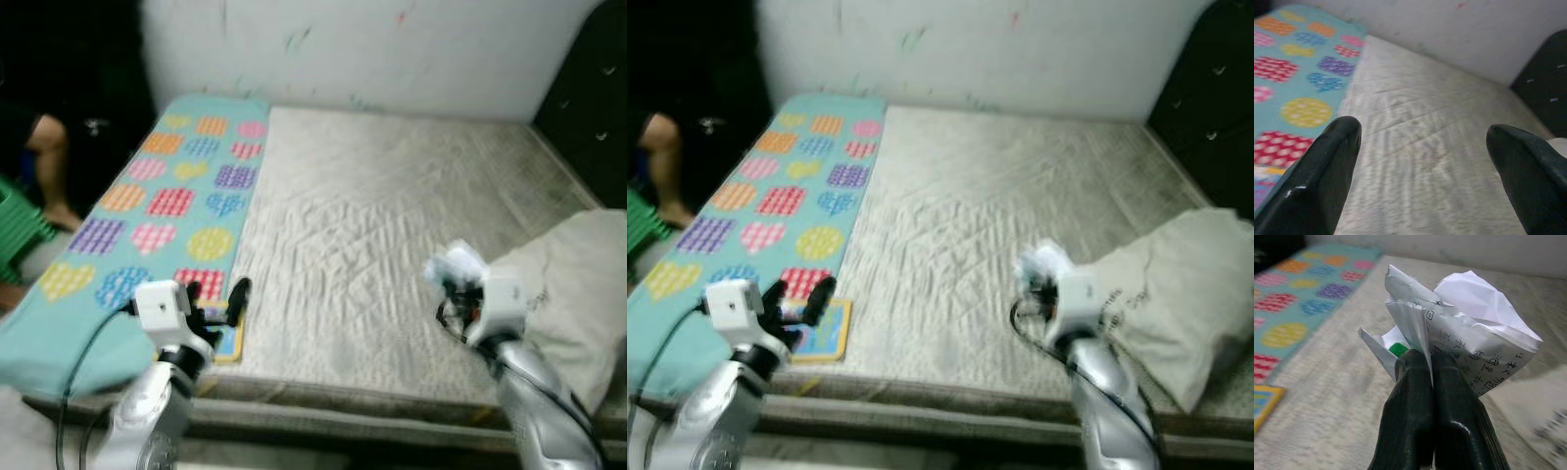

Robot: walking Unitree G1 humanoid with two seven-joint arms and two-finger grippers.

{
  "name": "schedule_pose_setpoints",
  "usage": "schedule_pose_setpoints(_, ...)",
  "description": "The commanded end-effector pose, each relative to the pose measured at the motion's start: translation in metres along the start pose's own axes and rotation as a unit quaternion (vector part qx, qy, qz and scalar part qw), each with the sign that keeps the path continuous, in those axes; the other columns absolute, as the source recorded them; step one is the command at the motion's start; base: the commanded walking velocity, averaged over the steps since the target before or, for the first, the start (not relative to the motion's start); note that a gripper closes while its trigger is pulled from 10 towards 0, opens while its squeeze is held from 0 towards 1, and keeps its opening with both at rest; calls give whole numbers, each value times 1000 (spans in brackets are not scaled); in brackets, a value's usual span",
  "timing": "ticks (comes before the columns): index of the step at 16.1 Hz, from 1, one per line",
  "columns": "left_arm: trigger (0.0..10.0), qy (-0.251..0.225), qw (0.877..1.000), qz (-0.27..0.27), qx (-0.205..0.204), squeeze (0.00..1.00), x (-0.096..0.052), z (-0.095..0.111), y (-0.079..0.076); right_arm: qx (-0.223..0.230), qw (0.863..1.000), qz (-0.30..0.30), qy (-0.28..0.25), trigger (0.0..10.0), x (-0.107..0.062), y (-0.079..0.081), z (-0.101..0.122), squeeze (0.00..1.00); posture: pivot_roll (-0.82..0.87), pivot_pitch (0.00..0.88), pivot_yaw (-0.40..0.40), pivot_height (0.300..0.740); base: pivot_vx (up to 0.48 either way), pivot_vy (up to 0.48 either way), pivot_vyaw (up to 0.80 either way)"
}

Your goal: Clean up the room

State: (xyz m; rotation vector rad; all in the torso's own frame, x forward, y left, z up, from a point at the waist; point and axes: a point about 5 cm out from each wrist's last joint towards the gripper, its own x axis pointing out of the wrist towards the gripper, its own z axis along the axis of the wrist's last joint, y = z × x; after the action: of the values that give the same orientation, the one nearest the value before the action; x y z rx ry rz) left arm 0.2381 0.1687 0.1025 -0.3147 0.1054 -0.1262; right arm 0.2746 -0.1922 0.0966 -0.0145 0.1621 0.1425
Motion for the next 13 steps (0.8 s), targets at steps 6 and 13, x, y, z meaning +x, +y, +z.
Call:
schedule_pose_setpoints(6,10000,-11,1000,-11,8,0,0,4,-2,2,1000,7,-10,10000,4,6,2,0,-41,2,-35,740,227,0,0)
schedule_pose_setpoints(13,10000,-6,1000,-14,8,0,2,2,-3,2,1000,4,-11,10000,4,5,1,0,-48,2,-35,740,361,0,-272)
